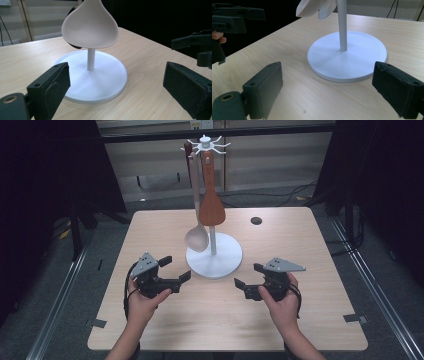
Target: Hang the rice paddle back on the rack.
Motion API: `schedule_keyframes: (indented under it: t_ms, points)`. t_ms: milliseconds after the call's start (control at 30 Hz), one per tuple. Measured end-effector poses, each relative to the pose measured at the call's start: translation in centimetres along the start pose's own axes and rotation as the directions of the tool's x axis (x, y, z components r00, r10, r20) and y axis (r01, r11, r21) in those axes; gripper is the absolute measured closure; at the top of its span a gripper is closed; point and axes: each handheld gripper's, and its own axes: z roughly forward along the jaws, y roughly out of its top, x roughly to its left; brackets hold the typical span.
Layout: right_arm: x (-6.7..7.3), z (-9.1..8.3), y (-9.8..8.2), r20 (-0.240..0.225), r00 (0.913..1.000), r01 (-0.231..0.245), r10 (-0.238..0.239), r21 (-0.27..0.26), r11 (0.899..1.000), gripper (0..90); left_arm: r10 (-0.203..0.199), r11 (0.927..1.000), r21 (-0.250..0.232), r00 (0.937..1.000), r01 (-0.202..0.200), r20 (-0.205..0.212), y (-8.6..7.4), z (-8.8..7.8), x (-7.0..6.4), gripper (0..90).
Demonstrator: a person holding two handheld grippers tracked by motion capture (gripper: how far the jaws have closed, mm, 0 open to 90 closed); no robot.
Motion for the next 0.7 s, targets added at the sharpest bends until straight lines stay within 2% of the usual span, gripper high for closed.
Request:
schedule_keyframes:
  t_ms: [167, 333, 500, 567, 700]
  points:
    - [0.1, 0.1, -0.1, -0.001, 1.0, -0.002, 0.002, 0.007, 1.0, 9.6, 0.006, 1.0, 0.006, 0.9998, -0.006, -0.016, -0.3, -0.4, 0.3, 7.1]
    - [-0.1, 0.2, -0.3, 0.0, 1.0, 0.0, 0.0, 0.013, 1.0, 9.5, -0.009, 1.0, -0.003, 0.9997, 0.009, -0.023, -0.5, -0.8, 0.5, 6.8]
    - [-0.3, 0.2, -0.5, 0.005, 1.0, 0.0, 0.0, 0.025, 1.0, 9.5, 0.01, 0.9999, 0.014, 0.9993, -0.009, -0.036, -0.7, -0.9, 0.4, 6.8]
    - [-0.4, 0.2, -0.6, 0.007, 1.0, -0.002, 0.001, 0.026, 1.0, 9.4, 0.002, 1.0, 0.006, 0.9997, -0.002, -0.023, -0.9, -0.8, 0.4, 6.8]
    - [-0.4, 0.3, -0.8, 0.009, 0.9999, 0.005, -0.006, 0.038, 0.999, 9.5, 0.009, 0.9996, 0.028, 0.9989, -0.008, -0.047, -1.2, -1.0, 0.5, 6.7]
